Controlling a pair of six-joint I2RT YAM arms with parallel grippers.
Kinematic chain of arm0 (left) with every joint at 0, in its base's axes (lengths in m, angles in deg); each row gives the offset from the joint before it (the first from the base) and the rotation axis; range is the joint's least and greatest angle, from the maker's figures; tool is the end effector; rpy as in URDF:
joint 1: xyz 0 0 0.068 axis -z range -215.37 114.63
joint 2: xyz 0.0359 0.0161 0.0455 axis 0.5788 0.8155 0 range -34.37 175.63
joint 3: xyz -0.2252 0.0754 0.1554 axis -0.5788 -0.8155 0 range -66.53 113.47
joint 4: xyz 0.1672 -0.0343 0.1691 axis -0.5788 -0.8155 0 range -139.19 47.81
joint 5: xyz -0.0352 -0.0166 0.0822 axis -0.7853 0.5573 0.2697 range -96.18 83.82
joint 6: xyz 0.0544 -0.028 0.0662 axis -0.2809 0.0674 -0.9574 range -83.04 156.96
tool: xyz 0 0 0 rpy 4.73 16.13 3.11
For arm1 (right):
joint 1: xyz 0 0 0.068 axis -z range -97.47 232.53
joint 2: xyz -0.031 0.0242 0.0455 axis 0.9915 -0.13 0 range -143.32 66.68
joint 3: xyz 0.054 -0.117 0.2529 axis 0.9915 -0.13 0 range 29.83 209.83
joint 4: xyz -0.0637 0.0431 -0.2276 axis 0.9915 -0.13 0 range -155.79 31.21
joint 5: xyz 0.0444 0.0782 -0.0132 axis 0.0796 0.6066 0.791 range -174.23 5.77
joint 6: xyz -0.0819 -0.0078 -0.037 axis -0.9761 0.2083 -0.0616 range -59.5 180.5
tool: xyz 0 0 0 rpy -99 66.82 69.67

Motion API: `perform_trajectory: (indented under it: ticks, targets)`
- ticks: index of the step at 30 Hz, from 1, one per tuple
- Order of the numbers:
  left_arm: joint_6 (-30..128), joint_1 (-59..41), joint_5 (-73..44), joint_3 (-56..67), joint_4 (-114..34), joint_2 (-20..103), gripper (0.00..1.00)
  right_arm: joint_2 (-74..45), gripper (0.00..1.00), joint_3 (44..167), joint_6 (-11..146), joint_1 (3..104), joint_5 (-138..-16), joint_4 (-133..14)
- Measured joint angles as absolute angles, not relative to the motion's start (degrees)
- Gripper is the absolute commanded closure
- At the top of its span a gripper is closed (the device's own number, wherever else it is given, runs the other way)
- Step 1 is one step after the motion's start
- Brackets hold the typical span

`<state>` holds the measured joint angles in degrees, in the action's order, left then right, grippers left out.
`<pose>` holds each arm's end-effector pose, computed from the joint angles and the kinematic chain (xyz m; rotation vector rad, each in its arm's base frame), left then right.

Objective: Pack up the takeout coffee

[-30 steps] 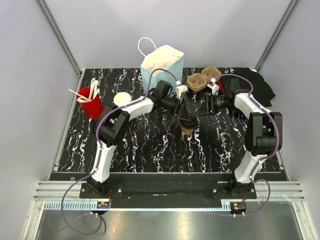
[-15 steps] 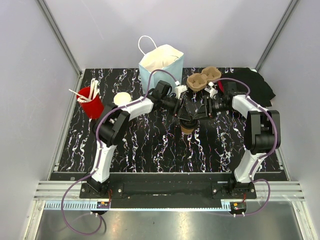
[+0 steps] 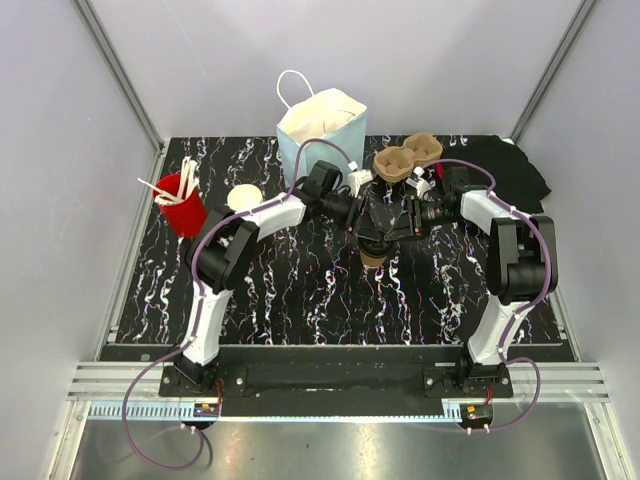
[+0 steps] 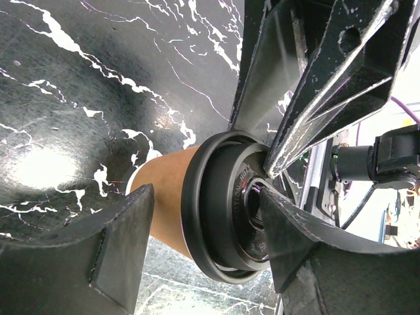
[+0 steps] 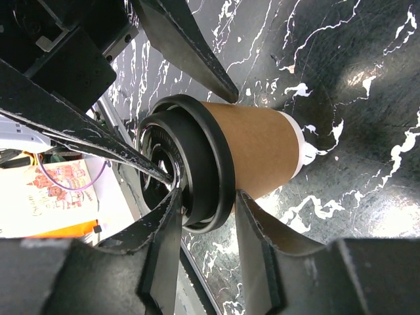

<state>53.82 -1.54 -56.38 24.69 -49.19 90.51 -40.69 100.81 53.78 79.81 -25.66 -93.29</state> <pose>0.3733 -0.3247 0.1844 0.8393 2.2303 -1.4443 0.3510 0.0856 0.1832 -0.4330 2.4279 1.3615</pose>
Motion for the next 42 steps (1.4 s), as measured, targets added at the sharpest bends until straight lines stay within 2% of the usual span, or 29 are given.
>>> perform_trajectory:
  ticks: [6, 9, 10, 17, 26, 38, 42]
  targets:
    - [54.0, -1.9, -56.4, 24.4, -49.2, 90.5, 0.23, -40.9, 0.70, 100.8, 53.8, 79.8, -25.0, -93.0]
    - [54.1, -2.1, -56.4, 24.4, -49.4, 90.5, 0.17, -41.0, 0.71, 100.8, 53.8, 79.8, -24.7, -93.0]
    - [54.3, -2.2, -56.4, 24.4, -49.4, 90.5, 0.13, -41.0, 0.72, 100.8, 53.8, 79.8, -24.7, -93.0]
    - [56.1, -3.9, -56.6, 24.4, -49.1, 90.5, 0.10, -41.0, 0.74, 100.8, 53.8, 79.8, -24.5, -93.1]
    - [60.2, -6.2, -59.3, 24.2, -45.9, 90.5, 0.10, -41.0, 0.74, 100.8, 53.9, 79.8, -24.5, -93.1]
    - [61.3, -7.2, -61.3, 18.9, -42.6, 88.9, 0.22, -41.1, 0.74, 100.8, 53.9, 79.5, -24.5, -93.1]
    - [61.0, -7.3, -61.5, 17.6, -42.1, 87.6, 0.22, -41.1, 0.74, 100.8, 53.9, 79.5, -24.5, -93.2]
